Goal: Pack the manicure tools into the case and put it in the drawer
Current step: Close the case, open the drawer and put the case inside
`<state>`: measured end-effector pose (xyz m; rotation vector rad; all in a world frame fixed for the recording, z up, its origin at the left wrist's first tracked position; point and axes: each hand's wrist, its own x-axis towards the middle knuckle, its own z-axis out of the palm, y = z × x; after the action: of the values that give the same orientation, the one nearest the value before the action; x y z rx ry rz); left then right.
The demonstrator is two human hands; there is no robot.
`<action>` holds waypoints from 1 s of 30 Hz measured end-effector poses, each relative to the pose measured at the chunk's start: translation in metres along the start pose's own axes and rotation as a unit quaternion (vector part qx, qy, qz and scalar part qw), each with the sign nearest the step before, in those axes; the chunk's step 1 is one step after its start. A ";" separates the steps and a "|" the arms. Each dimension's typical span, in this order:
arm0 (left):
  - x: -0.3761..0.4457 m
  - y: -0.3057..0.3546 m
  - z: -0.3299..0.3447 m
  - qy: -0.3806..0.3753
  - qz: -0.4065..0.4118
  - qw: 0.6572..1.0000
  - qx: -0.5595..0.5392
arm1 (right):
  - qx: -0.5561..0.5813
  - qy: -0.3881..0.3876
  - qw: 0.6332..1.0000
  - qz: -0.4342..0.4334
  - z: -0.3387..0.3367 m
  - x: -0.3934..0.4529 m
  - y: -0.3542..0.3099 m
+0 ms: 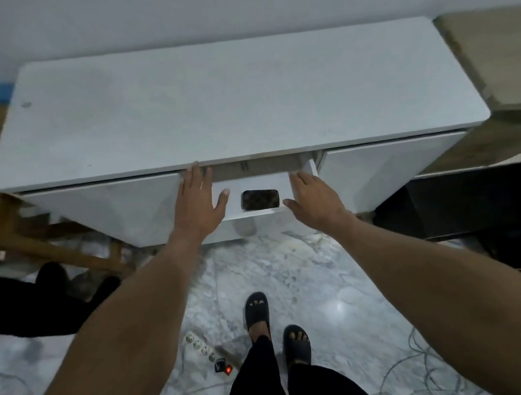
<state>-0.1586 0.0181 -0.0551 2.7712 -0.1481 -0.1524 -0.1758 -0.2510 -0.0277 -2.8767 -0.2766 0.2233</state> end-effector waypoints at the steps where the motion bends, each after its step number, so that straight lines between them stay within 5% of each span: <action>1: -0.014 0.002 0.005 -0.005 -0.003 1.000 0.006 | -0.004 0.001 1.000 -0.001 0.001 -0.008 0.001; 12: -0.098 0.006 0.048 -0.026 -0.047 0.999 -0.008 | -0.052 -0.118 0.992 0.005 0.032 -0.063 0.012; 30: -0.029 -0.016 0.051 -0.013 -0.005 1.000 -0.007 | -0.059 -0.126 0.990 0.039 0.031 0.002 0.014</action>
<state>-0.1922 0.0193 -0.1056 2.7573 -0.1383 -0.1924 -0.1765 -0.2572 -0.0610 -2.9775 -0.2294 0.6057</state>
